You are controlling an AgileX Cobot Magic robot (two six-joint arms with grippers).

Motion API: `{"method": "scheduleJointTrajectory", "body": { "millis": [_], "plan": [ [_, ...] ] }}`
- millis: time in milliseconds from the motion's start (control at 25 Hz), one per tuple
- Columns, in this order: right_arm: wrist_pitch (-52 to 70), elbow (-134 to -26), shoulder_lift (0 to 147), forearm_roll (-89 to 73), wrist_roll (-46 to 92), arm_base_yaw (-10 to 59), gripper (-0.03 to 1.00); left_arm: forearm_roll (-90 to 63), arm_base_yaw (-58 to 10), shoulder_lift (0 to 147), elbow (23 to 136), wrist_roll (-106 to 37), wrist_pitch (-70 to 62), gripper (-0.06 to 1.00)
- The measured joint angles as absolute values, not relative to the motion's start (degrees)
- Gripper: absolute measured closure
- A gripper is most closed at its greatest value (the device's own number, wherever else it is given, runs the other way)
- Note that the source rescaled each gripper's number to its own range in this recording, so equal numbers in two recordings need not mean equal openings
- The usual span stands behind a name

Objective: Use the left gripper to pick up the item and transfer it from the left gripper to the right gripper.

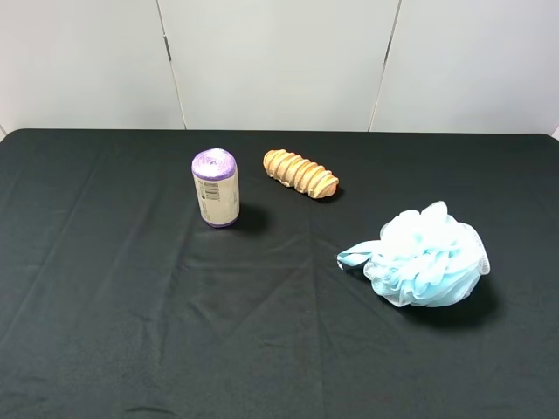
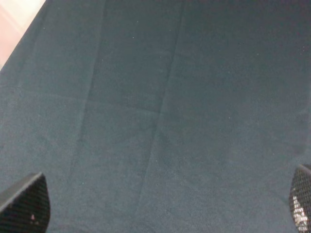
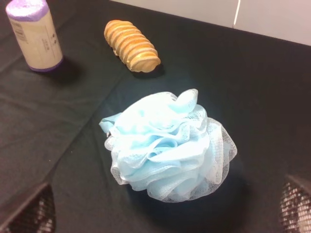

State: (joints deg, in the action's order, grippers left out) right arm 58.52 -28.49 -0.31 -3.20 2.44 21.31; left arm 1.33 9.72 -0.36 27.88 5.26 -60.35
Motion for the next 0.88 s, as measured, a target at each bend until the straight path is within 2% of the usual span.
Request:
{"method": "scheduleJointTrajectory", "body": {
  "millis": [280, 400, 640, 880],
  "plan": [
    [58.31, -28.49, -0.31, -3.21, 2.44, 20.58, -0.03, 1.33, 9.72, -0.36, 27.88, 5.32, -60.35, -0.04],
    [58.31, -28.49, -0.31, -3.21, 2.49, 16.59, -0.03, 1.33, 9.72, -0.36, 27.88, 5.32, -60.35, -0.04],
    [58.31, -28.49, -0.31, -3.21, 2.49, 4.39, -0.03, 1.33, 9.72, -0.36, 27.88, 5.32, -60.35, -0.04],
    [58.31, -28.49, -0.31, -3.21, 2.49, -1.02, -0.03, 1.33, 9.72, -0.36, 27.88, 5.32, -60.35, -0.04]
  ]
}}
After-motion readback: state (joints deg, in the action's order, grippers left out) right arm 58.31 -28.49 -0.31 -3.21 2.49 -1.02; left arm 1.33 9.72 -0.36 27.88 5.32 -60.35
